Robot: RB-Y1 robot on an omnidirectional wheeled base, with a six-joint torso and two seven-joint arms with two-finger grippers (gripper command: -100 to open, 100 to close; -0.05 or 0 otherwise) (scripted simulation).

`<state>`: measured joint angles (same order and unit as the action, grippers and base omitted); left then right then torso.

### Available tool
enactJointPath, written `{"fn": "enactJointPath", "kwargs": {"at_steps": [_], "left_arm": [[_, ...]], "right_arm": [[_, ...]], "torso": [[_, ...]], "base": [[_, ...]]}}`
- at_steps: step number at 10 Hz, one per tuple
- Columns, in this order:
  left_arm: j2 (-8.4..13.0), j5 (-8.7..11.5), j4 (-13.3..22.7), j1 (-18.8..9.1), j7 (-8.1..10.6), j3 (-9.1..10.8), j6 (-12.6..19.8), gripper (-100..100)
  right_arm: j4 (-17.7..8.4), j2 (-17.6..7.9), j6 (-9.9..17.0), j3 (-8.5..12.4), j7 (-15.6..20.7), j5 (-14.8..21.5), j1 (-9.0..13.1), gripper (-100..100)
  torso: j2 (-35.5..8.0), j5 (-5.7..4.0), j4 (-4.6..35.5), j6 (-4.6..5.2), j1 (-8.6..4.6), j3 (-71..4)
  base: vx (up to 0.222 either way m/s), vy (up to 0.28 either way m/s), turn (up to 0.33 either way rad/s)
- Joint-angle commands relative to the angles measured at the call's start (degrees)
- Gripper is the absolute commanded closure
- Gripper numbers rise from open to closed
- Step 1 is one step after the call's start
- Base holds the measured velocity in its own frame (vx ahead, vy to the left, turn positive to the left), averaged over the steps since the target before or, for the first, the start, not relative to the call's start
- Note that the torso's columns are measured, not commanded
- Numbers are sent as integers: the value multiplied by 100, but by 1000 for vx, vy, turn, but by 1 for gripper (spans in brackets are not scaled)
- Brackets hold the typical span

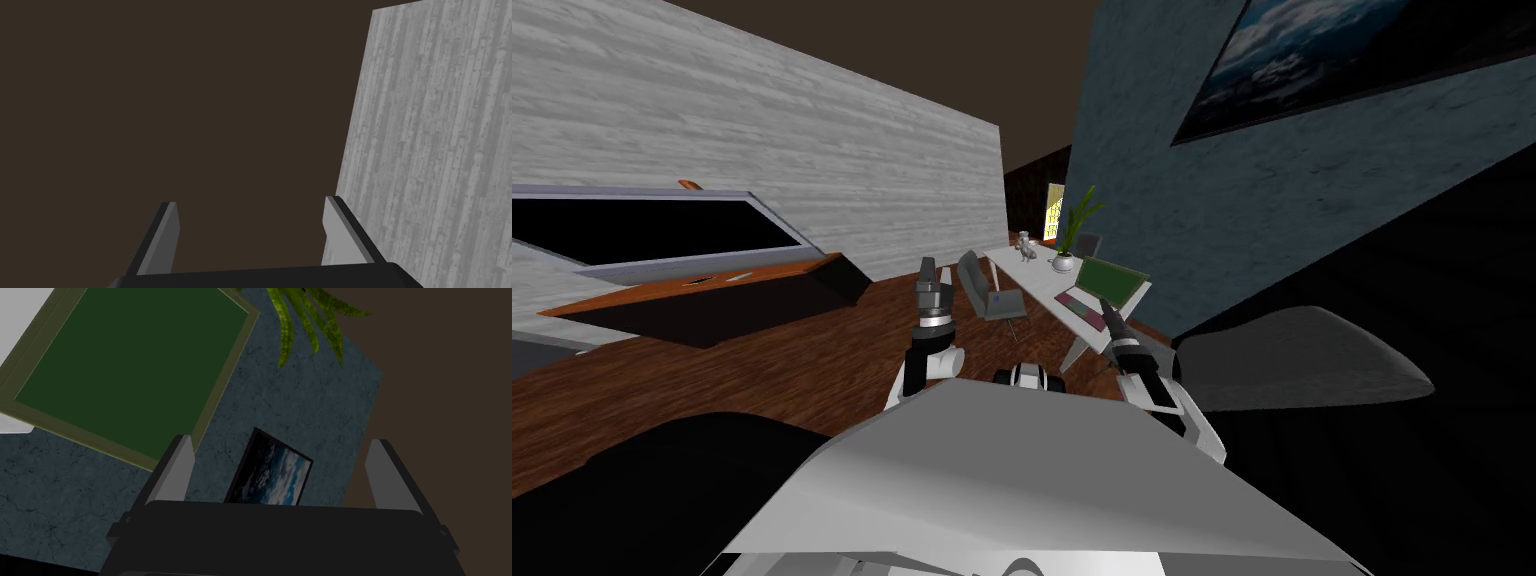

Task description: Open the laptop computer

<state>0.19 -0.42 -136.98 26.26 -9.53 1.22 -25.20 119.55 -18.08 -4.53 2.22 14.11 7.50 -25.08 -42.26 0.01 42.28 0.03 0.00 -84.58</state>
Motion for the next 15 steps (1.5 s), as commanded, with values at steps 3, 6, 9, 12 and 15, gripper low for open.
{"fn": "enactJointPath", "kwargs": {"at_steps": [3, 6, 9, 12, 15], "left_arm": [[0, 0, 0, 0, 0, -1, 0, 0], [0, 0, 0, -1, 0, 0, 0, 0], [0, 0, 0, 1, 0, 1, 0, 0], [0, 0, 0, 0, 0, 1, 0, 0], [1, 0, 0, 0, 0, 1, 0, 0]], "right_arm": [[-524, -470, 634, 56, 479, 474, 233, -100], [-877, -785, 1108, 135, 786, 773, 395, -100], [-1246, -1094, 1598, 240, 1099, 1070, 558, -100], [-1640, -1405, 1989, 373, 1411, 1358, 718, -100], [-1933, -1566, 2343, 449, 1564, 1497, 795, -100]], "torso": [[4, 3, -1, -1, 12, -3], [-4, -1, 2, -6, 1, 3], [-4, -2, 1, 2, -8, 2], [0, 0, 1, -6, 3, 0], [-2, -2, 1, -4, -3, 2]], "base": [[13, 118, 324], [15, 88, 310], [24, 67, 223], [33, 66, 264], [39, 49, 183]]}}
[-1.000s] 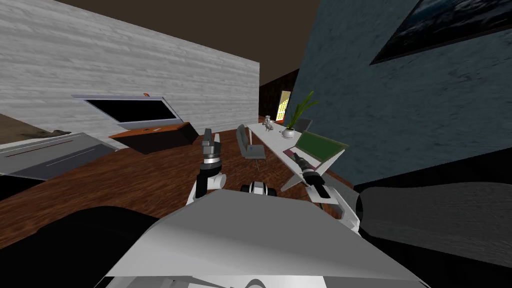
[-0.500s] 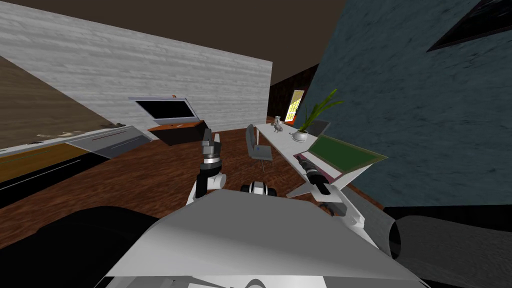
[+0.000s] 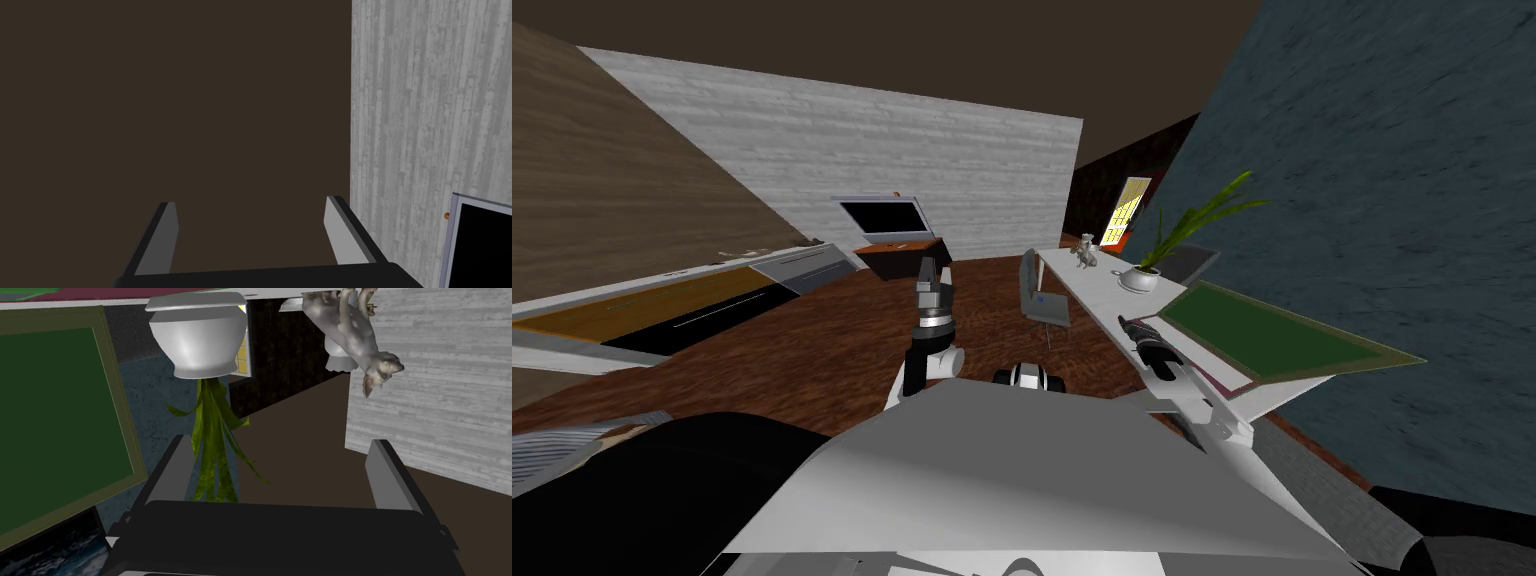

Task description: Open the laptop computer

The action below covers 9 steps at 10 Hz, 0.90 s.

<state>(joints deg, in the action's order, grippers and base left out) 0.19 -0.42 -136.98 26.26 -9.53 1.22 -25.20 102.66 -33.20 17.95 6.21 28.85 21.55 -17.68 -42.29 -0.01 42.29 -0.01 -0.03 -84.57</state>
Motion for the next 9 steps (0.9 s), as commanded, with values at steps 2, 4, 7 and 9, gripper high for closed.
{"fn": "enactJointPath", "kwargs": {"at_steps": [2, 4, 7, 9], "left_arm": [[0, 0, 0, 0, 0, 0, 0, 0], [0, 0, 0, 0, 0, 0, 0, 0], [0, 0, 0, 1, 0, 1, 0, 0], [0, 0, 0, 1, 0, 1, 0, 0]], "right_arm": [[-476, -218, 341, 133, 241, 226, 130, -100], [-711, -385, 583, 220, 388, 355, 202, -100], [-1153, -721, 1050, 409, 668, 595, 335, -100], [-1415, -883, 1273, 508, 799, 704, 396, -100]], "torso": [[0, 1, 0, -1, 4, 0], [-1, 0, 0, -1, 0, 1], [-1, 2, 0, 4, 3, -1], [-1, 2, 0, 4, 4, 0]], "base": [[39, 45, 196], [35, 26, 157], [39, 24, 178], [43, 28, 139]]}}
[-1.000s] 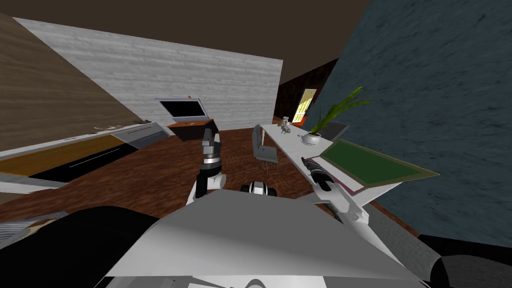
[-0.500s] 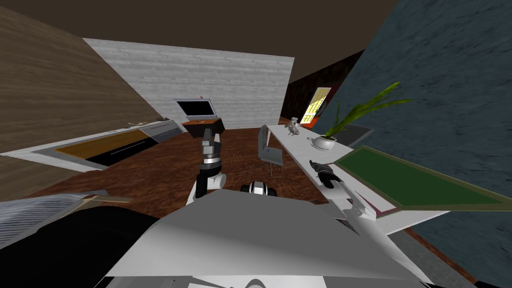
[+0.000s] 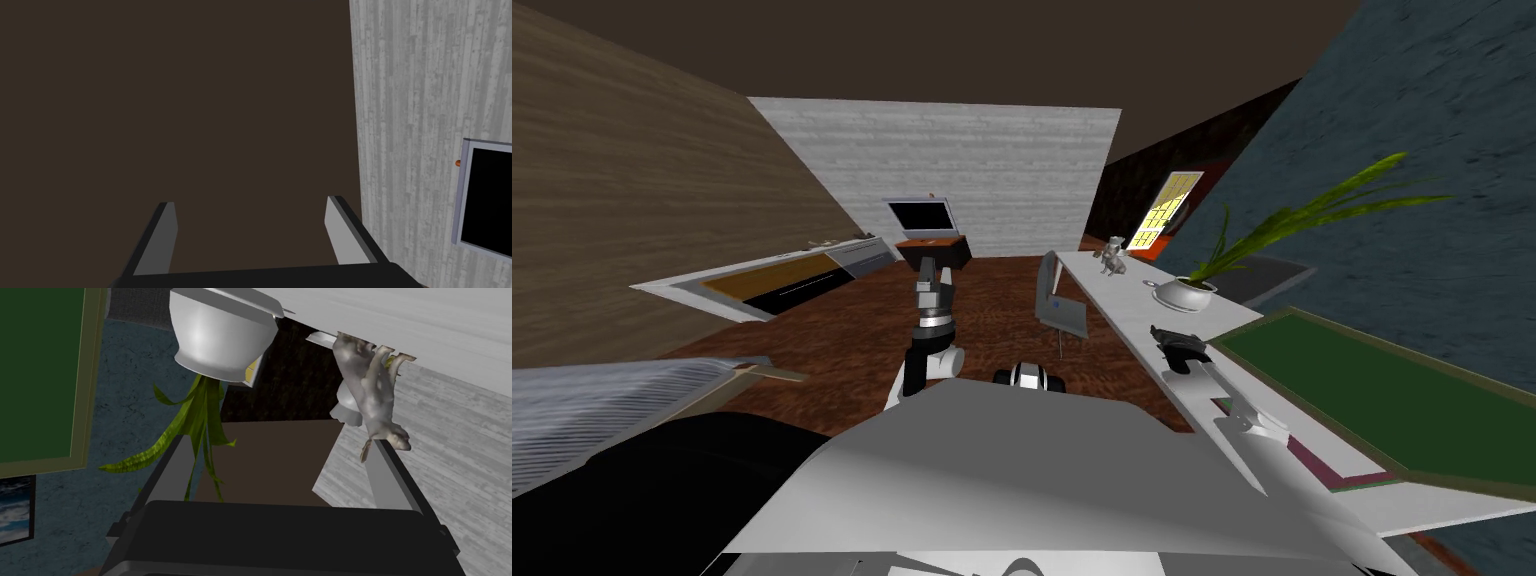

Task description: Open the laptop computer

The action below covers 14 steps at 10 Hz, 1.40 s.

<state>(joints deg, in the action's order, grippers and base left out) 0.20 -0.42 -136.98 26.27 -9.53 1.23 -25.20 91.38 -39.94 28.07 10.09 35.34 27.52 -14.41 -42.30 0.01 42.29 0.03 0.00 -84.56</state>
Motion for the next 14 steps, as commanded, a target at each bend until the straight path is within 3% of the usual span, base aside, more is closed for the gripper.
{"fn": "enactJointPath", "kwargs": {"at_steps": [1, 2, 5, 7, 8, 10, 11, 13, 14], "left_arm": [[0, 0, 0, 0, 0, 0, 0, 0], [0, 0, 0, 0, 0, 0, 0, 0], [0, 0, 0, 0, 0, 0, 0, 0], [0, 0, 0, 0, 0, 0, 0, 0], [0, 0, 0, 0, 0, 0, 0, 0], [0, 0, 0, 0, 0, 0, 0, 0], [0, 0, 0, 0, 0, 0, 0, 0], [0, 0, 0, 0, 0, 0, 0, 0], [0, 0, 0, 0, 0, 1, 0, 0]], "right_arm": [[-299, -209, 261, 120, 150, 108, 68, -100], [-497, -363, 475, 222, 275, 210, 126, -100], [-773, -505, 681, 326, 393, 304, 180, -100], [-1216, -760, 1033, 535, 611, 473, 275, -100], [-1226, -760, 1063, 535, 611, 473, 275, -100], [-1646, -980, 1370, 743, 802, 614, 353, -100], [-1646, -980, 1405, 743, 802, 614, 353, -100], [-2035, -1180, 1704, 942, 966, 730, 418, -100], [-2035, -1180, 1704, 942, 966, 730, 418, -100]], "torso": [[6, 0, -2, -4, 2, -3], [2, -2, -1, 0, -4, -1], [2, -1, 0, -4, -1, -1], [3, 0, -1, -3, 1, -2], [6, 0, -2, -4, 0, -4], [2, -2, -1, -4, -3, -1], [-1, -1, 0, -1, -1, 1], [1, -2, 0, -4, -3, 0], [1, -1, 0, 0, -3, -1]], "base": [[39, 16, 97], [37, 5, 147], [32, 2, 109], [41, 5, 161], [47, -8, 85], [40, -6, 131], [34, -14, 40], [37, -20, 85], [26, -20, 37]]}}
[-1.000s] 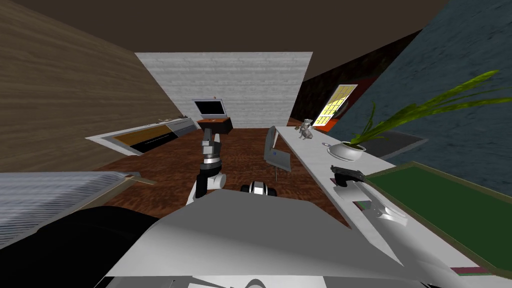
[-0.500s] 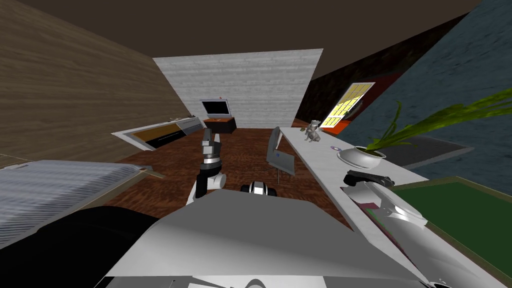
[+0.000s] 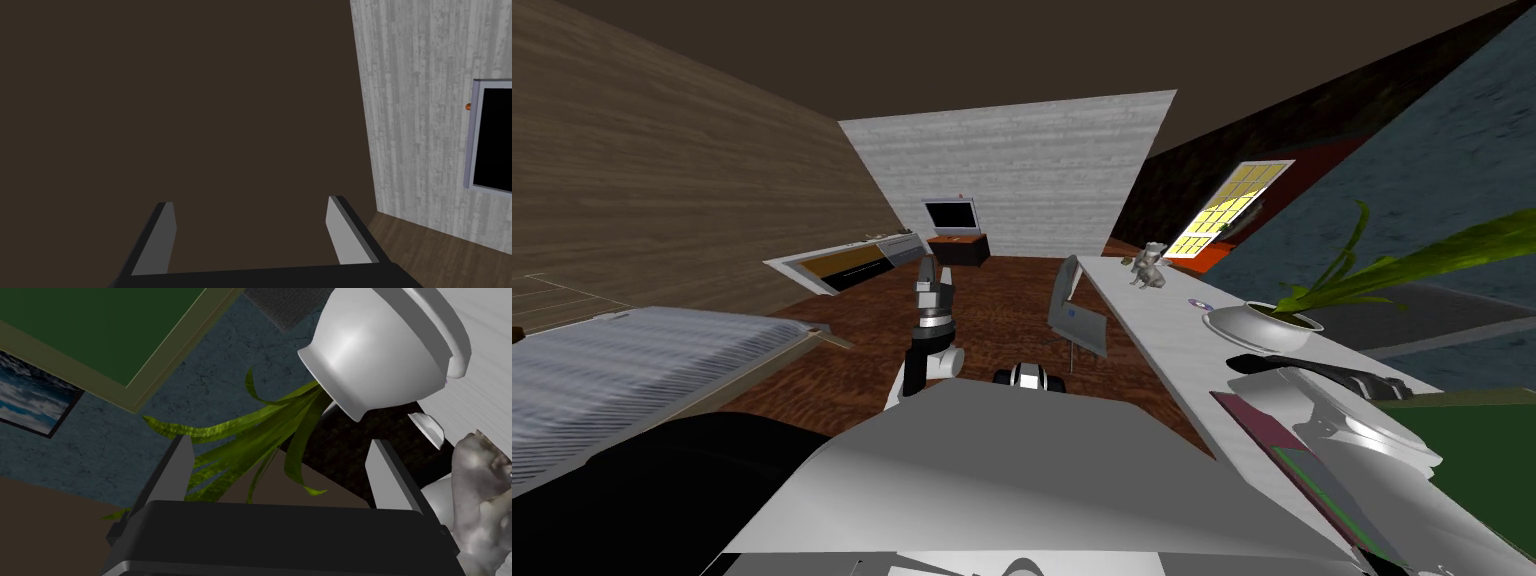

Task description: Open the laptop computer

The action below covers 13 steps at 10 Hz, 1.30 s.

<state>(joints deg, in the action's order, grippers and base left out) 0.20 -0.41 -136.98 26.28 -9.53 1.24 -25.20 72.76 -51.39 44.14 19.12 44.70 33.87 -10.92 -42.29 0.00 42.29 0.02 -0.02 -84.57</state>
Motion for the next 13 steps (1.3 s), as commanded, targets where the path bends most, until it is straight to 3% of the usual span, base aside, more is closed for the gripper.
{"fn": "enactJointPath", "kwargs": {"at_steps": [1, 3, 4, 8, 11, 12, 13], "left_arm": [[0, 0, 0, 0, 0, 0, 0, 0], [0, 0, 0, 0, 0, 0, 0, 0], [0, 0, 0, 0, 0, 0, 0, 0], [0, 0, 0, 0, 0, 0, 0, 0], [1, 0, 0, 0, 0, 1, 0, 0], [0, 0, 0, 0, 0, 1, 0, 0], [0, 0, 0, 0, 0, 0, 0, 0]], "right_arm": [[-355, -131, 231, 132, 101, 144, 97, -100], [-680, -309, 464, 301, 225, 227, 145, -100], [-680, -309, 464, 301, 225, 227, 145, -100], [-1118, -555, 768, 539, 384, 326, 203, -100], [-1125, -555, 713, 505, 373, 306, 235, -100], [-1125, -561, 710, 508, 382, 301, 235, 100], [-1065, -446, 874, 448, 115, 597, 168, 100]], "torso": [[-1, -2, 0, -3, 2, 2], [3, 0, -1, -5, 2, -1], [2, 0, -1, -2, 1, -1], [1, -1, -1, -3, 1, 0], [1, -5, 0, -1, -22, 0], [0, -6, -1, -3, -4, 1], [6, -26, -6, -15, -6, 3]], "base": [[28, -13, 54], [31, -22, 90], [23, -24, 28], [21, -25, 38], [13, -59, -3], [0, -14, -22], [11, -18, -42]]}}
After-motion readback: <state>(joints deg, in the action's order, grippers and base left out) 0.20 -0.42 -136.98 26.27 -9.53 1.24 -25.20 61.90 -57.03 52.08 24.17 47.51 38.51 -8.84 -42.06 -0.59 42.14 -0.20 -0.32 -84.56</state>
